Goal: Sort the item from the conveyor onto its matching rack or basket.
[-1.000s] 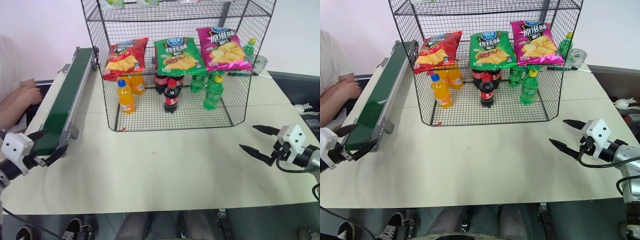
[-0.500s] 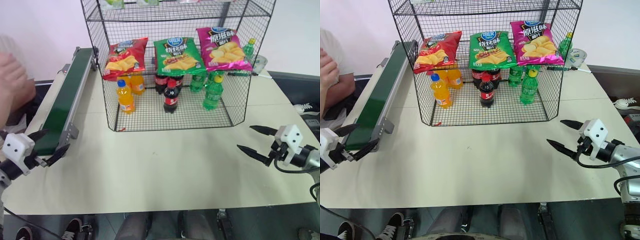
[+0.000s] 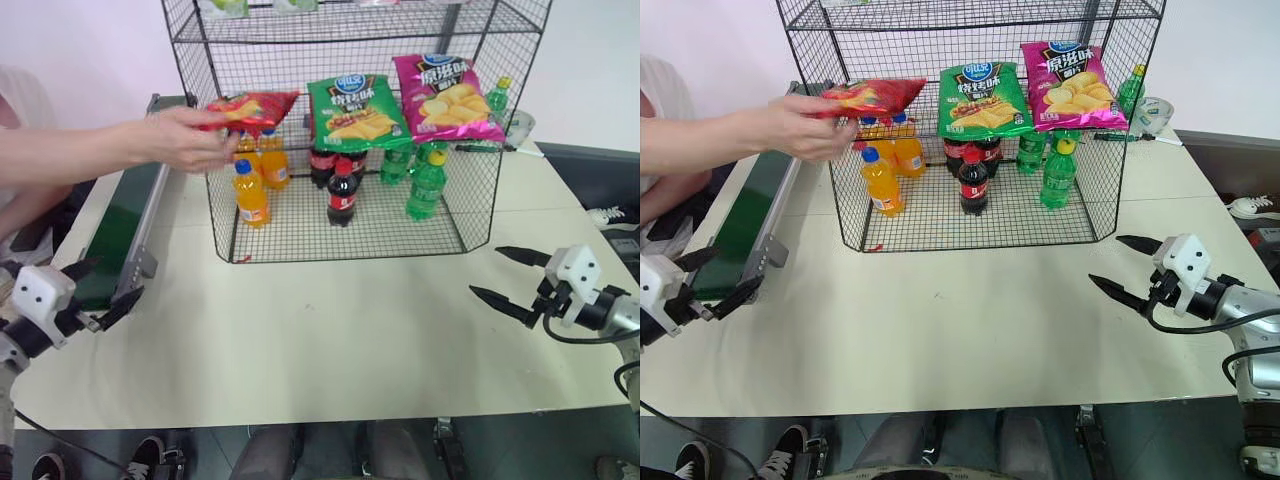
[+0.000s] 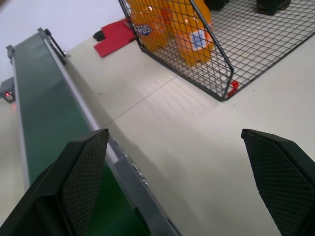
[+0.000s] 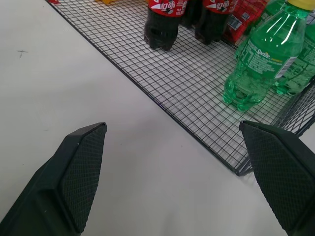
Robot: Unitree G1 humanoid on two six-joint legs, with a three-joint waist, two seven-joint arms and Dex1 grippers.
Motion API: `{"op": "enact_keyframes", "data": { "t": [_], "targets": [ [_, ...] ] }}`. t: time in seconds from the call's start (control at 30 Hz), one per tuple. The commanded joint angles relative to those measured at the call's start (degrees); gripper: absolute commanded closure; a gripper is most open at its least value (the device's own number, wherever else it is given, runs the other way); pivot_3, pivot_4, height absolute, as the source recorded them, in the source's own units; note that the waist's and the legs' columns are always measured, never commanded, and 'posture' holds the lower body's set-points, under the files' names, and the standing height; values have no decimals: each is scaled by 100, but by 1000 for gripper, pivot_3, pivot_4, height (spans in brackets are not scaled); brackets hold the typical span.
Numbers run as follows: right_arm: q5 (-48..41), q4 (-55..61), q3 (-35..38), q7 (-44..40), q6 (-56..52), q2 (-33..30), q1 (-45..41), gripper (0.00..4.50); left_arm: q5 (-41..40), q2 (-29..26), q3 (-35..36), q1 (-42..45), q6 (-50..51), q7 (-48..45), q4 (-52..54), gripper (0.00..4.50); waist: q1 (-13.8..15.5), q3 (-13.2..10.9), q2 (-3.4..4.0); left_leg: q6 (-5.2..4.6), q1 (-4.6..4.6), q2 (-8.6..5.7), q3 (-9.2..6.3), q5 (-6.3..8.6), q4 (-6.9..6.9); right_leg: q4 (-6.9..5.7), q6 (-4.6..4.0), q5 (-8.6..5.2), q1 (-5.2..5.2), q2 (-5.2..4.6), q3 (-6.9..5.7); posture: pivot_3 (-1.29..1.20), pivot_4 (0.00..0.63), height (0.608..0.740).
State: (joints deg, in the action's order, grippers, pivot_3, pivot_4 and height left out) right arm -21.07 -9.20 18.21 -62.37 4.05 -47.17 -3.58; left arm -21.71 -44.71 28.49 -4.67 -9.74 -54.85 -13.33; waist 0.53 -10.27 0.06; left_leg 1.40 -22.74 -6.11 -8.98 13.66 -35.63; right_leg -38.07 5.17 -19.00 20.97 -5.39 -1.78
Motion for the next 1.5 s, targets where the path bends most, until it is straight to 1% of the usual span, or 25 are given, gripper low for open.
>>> {"op": "enact_keyframes", "data": {
  "t": [0.03, 0.5, 0.77, 0.87, 0.97, 1.0, 1.03, 1.07, 1.1, 1.13, 1.2, 1.33, 1.4, 1.5],
  "targets": [
    [-42, 60, 10, 6, 68, 19, -98, 0, 15, -52, 93, 5, -156, 44, 74, 14, 0, 0, 0, 0, 0, 0, 0, 0, 0, 0, 0, 0, 0, 0, 0, 0, 150, 740],
    [-207, 2, -56, -177, 1, 87, -177, 0, -58, -32, 170, -123, -195, 155, 118, 14, -15, 0, 0, 1, 1, 0, 0, -1, -2, -2, 0, 0, -1, 0, 0, 0, 150, 740],
    [-290, 17, -109, -296, -18, 148, -253, 0, 84, -18, 220, -331, -563, 284, 136, 14, -25, 0, 0, 1, 1, 1, 0, -1, -3, -2, -1, 1, -1, 1, 1, 0, 150, 740],
    [-270, -31, -115, -238, -10, 197, -316, 0, 399, -58, 205, -389, -1021, 473, 18, 14, -18, 0, 0, 1, 0, 1, 1, -1, -2, -2, -1, 1, 0, 1, 1, 0, 150, 740],
    [-262, -16, -143, -251, -22, 215, -340, 0, 988, -185, 197, -311, -1609, 918, -319, 14, -7, 0, 0, 1, 1, 1, 1, -1, -3, -3, -1, 1, 0, 1, 1, 0, 150, 740],
    [-284, 17, -159, -275, -43, 222, -339, 0, 1046, -236, 194, -321, -1888, 885, -427, 14, -5, 0, 0, 2, 1, 1, 1, -1, -3, -3, -2, 1, 0, 1, 1, 0, 150, 740],
    [-289, 27, -170, -285, -43, 229, -347, 0, 1370, -352, 207, -376, -2425, 1028, -606, 14, -4, 0, 0, 1, 1, 1, 1, -1, -3, -3, -2, 1, 0, 1, 1, 0, 150, 740],
    [-302, 23, -179, -299, -60, 234, -359, 0, 1440, -422, 227, -448, -2768, 997, -736, 14, -6, 1, -1, 2, 1, 1, 1, -1, -3, -3, -2, 1, 0, 1, 1, 0, 150, 740],
    [-309, 17, -182, -309, -71, 238, -369, 0, 1477, -474, 227, -491, -3014, 987, -849, 14, -7, 1, -1, 2, 1, 1, 2, -1, -3, -2, -2, 1, 1, 1, 1, 0, 150, 740],
    [-274, -31, -196, -306, -32, 248, -387, 0, 1764, -557, 215, -565, -3255, 1184, -1008, 14, -6, 1, -1, 2, 1, 1, 3, -1, -2, -1, -2, 1, 1, 0, 3, 0, 150, 740],
    [-236, -88, -219, -312, 19, 272, -416, 0, 2048, -627, 218, -674, -3702, 1441, -1258, 14, -14, 1, 0, 1, 1, 1, 7, -1, 0, -1, -2, 1, 3, 0, 6, 0, 150, 740],
    [-255, -62, -254, -375, 32, 309, -445, 0, 2716, -799, 340, -837, -4302, 2234, -1636, 14, -11, 1, -1, 1, 0, 2, 11, -1, 7, -2, -1, 1, 9, 0, 10, 0, 150, 740],
    [-414, 156, -305, -482, -144, 345, -385, 0, 3381, -946, 498, -938, -4498, 2923, -1821, 14, -7, 1, -3, 1, 0, 2, 11, -1, 7, -3, -1, 1, 11, 1, 11, 0, 150, 740],
    [-719, 647, -411, -613, -407, 456, -244, 0, 4187, -1089, 530, -1080, -4454, 3918, -2064, 14, -3, 1, -3, 1, 0, 3, 11, -1, 7, -6, 0, 2, 11, 3, 11, 0, 150, 740]
  ]
}}
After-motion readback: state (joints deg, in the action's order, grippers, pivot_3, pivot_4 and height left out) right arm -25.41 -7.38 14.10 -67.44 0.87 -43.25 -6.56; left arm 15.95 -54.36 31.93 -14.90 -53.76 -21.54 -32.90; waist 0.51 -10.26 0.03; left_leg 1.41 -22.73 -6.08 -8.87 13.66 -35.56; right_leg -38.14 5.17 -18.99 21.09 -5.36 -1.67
